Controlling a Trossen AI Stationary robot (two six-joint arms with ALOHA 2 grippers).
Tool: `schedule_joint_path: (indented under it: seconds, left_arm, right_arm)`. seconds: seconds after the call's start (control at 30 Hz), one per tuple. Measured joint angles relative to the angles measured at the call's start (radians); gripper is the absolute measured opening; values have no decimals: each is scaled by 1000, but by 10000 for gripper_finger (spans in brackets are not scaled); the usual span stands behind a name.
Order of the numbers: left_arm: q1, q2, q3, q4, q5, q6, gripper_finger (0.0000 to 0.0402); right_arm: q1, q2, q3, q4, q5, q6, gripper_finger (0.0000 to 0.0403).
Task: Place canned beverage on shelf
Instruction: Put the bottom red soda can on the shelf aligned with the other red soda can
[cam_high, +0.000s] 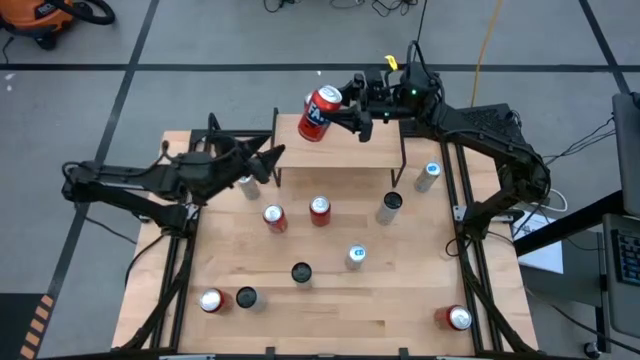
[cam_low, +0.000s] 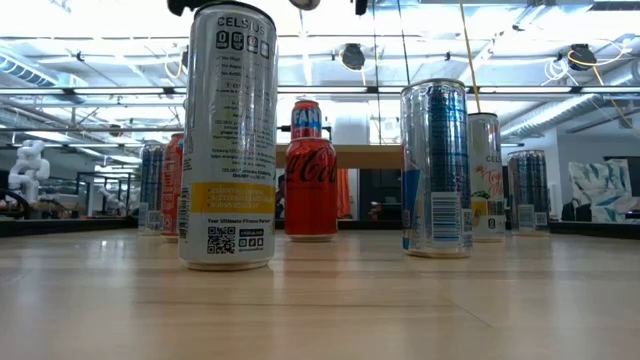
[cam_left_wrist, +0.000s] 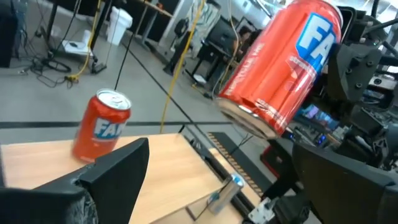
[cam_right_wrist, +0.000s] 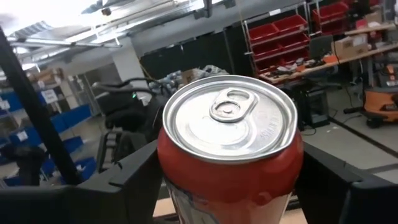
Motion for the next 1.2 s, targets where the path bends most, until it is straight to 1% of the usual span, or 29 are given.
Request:
schedule_joint_path:
  seconds: [0.07,0.17,0.23,0.33,0.4,0.5,0.6,0.67,0.73,0.9,1.0,1.07,1.2]
  left_arm:
    - [0,-30,0,-48,13,0,397]
    - [12,-73,0,-115,47,-12,397]
    - [32,-101,0,-171,74,-27,397]
    - [68,-131,0,-238,119,-27,397]
    - [108,-145,0,-275,166,-27,397]
    - [172,-153,0,-298,272,-26,397]
    - [229,-152,0,-316,389,-19,397]
    - [260,-150,0,-326,448,-1,397]
    - [279,-149,0,-337,484,9,397]
    - [303,-153,0,-348,564,19,397]
    - [312,-152,0,-354,613,29,397]
    - [315,-153,0,-354,631,33,397]
    - [317,-153,0,-369,631,39,397]
  right_arm:
    - [-5,0,1,-7,-4,-1,273]
    - [-9,1,43,-85,-2,-18,273]
    - [-7,16,107,-158,9,-62,273]
    - [-4,56,239,-304,58,-128,273]
    - [-4,97,327,-391,78,-168,273]
    - [-4,173,450,-497,78,-202,273]
    - [-4,233,518,-523,45,-224,273]
    - [-4,255,532,-520,17,-215,273]
    - [-4,268,533,-528,-5,-204,273]
    - [-3,323,533,-555,-5,-131,274]
    - [-3,357,533,-565,-17,-141,276]
    - [-3,378,533,-561,-26,-155,276]
    - [-2,422,532,-585,-28,-181,275]
